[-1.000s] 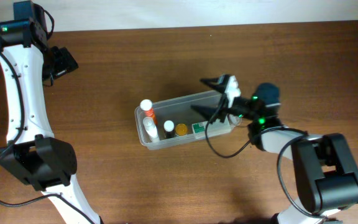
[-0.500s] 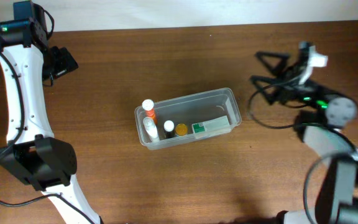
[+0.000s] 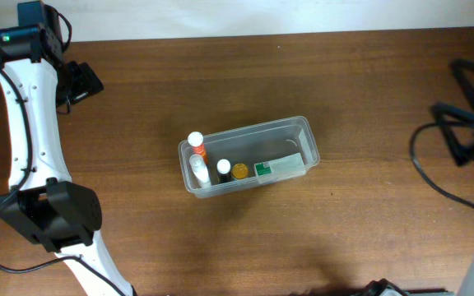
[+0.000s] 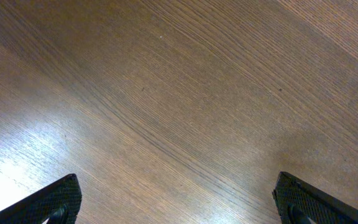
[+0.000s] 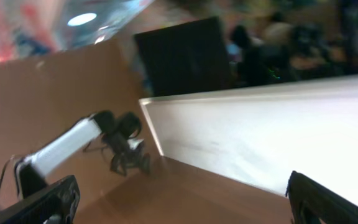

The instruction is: Pack container

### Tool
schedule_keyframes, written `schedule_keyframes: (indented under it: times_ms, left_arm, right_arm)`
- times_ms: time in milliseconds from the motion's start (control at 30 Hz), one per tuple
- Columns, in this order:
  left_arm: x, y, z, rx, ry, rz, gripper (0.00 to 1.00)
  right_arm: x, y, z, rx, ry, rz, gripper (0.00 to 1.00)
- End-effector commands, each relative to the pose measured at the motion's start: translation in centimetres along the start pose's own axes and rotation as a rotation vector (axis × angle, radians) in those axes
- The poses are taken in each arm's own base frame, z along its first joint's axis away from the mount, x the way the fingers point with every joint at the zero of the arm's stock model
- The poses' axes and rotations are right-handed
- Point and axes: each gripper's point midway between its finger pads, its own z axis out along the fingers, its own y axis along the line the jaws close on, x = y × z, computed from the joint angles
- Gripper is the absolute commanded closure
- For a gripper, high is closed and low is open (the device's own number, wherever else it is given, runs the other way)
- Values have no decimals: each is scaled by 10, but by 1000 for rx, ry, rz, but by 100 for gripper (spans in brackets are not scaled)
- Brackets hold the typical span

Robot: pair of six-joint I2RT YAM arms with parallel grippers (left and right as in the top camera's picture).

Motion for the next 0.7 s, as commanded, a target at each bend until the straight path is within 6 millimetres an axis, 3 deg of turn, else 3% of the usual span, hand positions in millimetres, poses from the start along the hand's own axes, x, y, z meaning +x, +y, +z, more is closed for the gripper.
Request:
schedule_keyframes:
  times_ms: [0,267,667]
  left_arm:
    - [-3,2,-2,-7,-13,1,1]
    - [-3,2,-2,-7,-13,1,1]
    - [-3,2,-2,-7,-13,1,1]
  right_arm:
    - [-1,7,-20,130,36,115,2]
    - [-2,37,-22,179,39,95,2]
    - [-3,21,-25,182,35,135,2]
